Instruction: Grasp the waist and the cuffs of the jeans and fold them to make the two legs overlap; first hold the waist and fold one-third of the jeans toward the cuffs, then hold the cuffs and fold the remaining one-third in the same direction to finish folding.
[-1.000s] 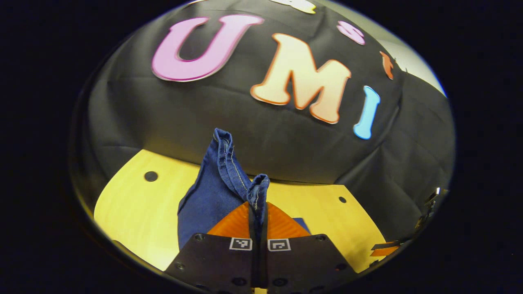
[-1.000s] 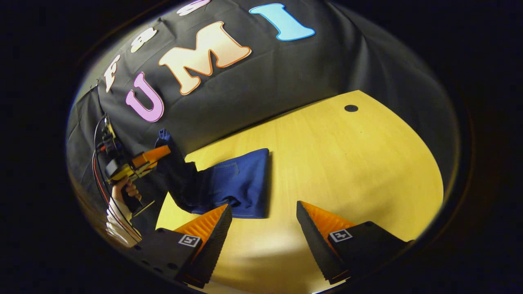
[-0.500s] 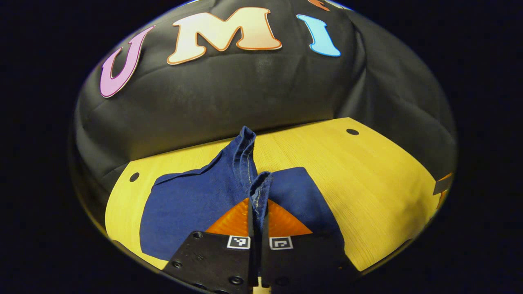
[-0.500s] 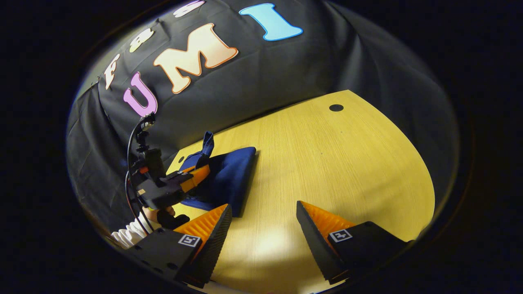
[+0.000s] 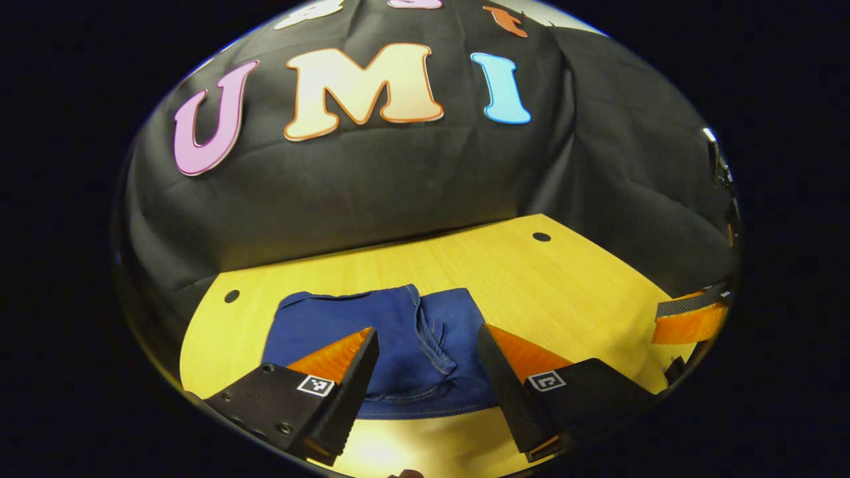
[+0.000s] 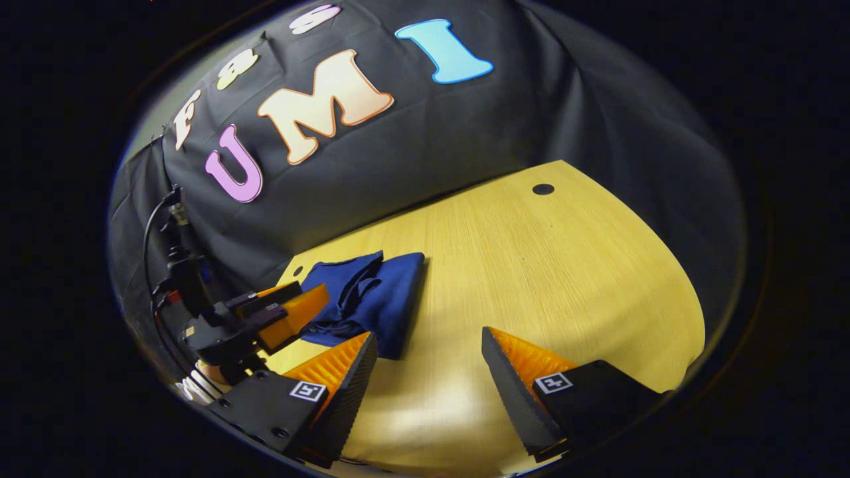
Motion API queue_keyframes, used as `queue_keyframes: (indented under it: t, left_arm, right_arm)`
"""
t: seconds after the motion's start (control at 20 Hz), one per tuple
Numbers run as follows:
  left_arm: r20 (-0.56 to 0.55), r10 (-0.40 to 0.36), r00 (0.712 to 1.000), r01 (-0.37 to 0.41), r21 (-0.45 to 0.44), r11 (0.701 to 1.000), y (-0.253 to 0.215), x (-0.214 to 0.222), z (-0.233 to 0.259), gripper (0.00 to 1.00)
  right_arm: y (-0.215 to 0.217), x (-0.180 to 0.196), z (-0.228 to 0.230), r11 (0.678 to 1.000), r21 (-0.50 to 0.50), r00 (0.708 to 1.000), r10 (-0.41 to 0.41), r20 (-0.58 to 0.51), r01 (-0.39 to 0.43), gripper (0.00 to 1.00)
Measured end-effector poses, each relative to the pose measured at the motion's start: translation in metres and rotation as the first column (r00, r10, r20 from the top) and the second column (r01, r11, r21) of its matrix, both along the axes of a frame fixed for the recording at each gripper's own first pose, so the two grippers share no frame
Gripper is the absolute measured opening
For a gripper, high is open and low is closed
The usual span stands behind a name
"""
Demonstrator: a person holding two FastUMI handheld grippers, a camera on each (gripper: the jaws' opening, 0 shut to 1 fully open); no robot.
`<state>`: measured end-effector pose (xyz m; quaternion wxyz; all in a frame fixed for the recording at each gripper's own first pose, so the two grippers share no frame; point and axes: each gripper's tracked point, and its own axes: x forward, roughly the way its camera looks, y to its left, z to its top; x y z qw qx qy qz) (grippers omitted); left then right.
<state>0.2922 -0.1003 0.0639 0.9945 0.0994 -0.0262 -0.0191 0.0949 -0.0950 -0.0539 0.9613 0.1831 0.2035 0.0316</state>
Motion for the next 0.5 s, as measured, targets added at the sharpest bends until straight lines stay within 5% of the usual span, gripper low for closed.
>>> queue_keyframes:
  t: [0.3, 0.5]
  left_arm:
    - [-0.028, -0.042, 0.999, 0.041, -0.055, 0.998, 0.024, -0.054, -0.014, 0.89]
    - [-0.054, -0.102, 0.993, 0.102, -0.003, 0.995, 0.025, -0.074, -0.024, 0.87]
  right_arm:
    - [0.044, -0.024, 0.025, 0.999, 0.007, 0.996, -0.037, 0.078, 0.036, 0.98]
    - [0.062, -0.037, 0.041, 0.998, 0.018, 0.991, -0.059, 0.12, 0.057, 0.98]
